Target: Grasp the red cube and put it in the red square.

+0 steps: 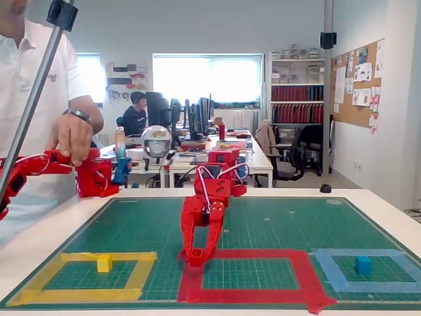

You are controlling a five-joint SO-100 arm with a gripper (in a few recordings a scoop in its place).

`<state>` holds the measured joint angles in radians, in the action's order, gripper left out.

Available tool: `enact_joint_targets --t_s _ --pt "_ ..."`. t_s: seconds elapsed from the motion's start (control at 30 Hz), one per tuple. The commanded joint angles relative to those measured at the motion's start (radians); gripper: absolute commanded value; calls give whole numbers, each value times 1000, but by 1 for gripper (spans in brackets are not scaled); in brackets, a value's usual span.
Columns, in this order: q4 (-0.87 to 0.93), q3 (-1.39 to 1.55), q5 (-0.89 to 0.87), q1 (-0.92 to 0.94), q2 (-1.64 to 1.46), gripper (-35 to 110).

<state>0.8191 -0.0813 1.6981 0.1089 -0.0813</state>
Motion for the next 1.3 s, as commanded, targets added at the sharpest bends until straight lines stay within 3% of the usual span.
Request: enact_joint_targets --t_s 0.0,0.33,0.93,1.07,1.27 --pt "-32 -21 25 20 -38 1" --pt "-31 43 12 12 -126 6" --pt "17 951 -95 -123 -902 6" --pt "123 1025 -181 -187 -930 6" --pt "46 1083 -189 -236 -873 10"
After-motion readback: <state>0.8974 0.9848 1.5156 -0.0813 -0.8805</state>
